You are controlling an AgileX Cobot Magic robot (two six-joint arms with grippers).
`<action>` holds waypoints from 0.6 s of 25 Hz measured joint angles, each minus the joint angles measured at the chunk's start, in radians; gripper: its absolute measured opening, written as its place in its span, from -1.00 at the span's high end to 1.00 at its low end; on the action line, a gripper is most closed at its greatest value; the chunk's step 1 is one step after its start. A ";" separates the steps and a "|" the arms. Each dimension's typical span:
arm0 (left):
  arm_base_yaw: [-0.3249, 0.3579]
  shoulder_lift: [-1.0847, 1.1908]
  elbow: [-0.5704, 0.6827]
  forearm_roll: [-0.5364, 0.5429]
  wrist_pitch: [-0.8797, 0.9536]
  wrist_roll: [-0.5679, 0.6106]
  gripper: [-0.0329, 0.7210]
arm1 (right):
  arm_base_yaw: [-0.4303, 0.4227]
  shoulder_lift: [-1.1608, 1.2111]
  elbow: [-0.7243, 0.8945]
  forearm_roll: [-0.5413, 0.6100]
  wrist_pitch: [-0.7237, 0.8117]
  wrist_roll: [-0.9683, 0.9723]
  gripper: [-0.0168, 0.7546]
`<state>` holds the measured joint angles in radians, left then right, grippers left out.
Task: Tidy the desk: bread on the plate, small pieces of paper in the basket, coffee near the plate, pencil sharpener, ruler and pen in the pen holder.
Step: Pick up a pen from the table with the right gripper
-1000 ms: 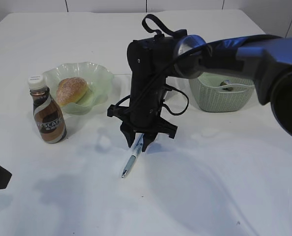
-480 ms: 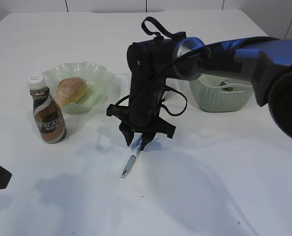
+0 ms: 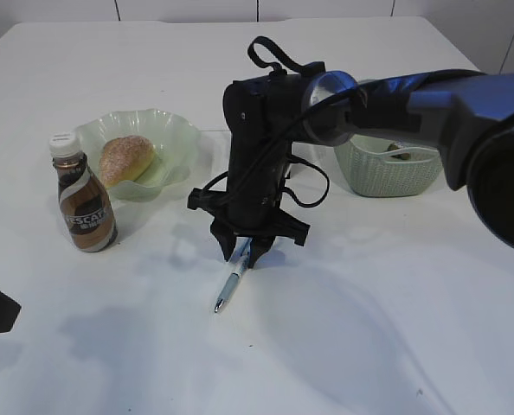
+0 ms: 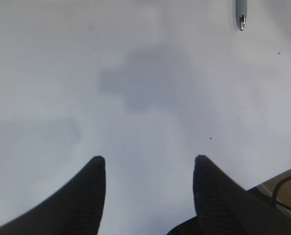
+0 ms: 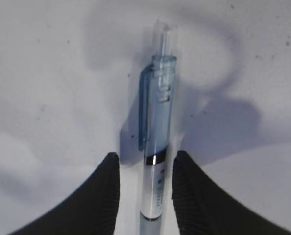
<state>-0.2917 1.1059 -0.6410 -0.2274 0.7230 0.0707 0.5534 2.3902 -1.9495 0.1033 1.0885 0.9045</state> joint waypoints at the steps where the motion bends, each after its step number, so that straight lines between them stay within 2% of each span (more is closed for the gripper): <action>1: 0.000 0.000 0.000 0.000 0.000 0.000 -0.15 | 0.000 0.000 0.000 0.000 0.000 0.000 0.18; 15: 0.000 0.000 0.000 0.000 0.000 0.000 -0.15 | 0.000 0.004 0.000 0.000 0.000 -0.002 0.19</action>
<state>-0.2917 1.1059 -0.6410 -0.2274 0.7230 0.0707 0.5534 2.3945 -1.9495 0.1033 1.0885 0.9030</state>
